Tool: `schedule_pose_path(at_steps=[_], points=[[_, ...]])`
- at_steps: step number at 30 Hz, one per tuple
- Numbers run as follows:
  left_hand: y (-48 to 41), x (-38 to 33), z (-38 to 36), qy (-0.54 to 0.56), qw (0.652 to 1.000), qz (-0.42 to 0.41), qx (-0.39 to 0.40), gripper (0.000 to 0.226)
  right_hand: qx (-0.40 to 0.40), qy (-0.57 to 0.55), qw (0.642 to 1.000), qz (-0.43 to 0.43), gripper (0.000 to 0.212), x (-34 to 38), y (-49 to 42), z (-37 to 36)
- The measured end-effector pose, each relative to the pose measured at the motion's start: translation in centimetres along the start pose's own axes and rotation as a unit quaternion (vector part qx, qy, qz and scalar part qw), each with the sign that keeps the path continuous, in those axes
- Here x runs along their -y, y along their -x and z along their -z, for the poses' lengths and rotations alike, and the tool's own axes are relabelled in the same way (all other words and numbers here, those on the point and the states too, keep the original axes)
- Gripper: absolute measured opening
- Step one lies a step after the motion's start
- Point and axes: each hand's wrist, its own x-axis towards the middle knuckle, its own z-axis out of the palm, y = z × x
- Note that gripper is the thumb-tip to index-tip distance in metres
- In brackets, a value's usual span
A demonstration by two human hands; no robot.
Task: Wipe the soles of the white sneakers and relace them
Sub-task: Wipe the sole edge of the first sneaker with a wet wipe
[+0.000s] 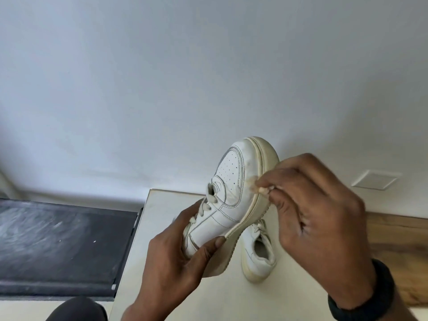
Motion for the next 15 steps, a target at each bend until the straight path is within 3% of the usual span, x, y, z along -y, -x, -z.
schedule_pose_path(at_steps=[5,15], points=[[0.1,0.4,-0.3,-0.04,0.998,-0.049,-0.016,0.06,-0.059,0.059,0.996,-0.032,0.013,-1.9,-1.6,1.6],[0.3,0.6,-0.7,-0.087,0.992,-0.088,-0.017,0.059,0.025,0.015,1.0,0.012,0.016,-0.8,-1.2,2.9]])
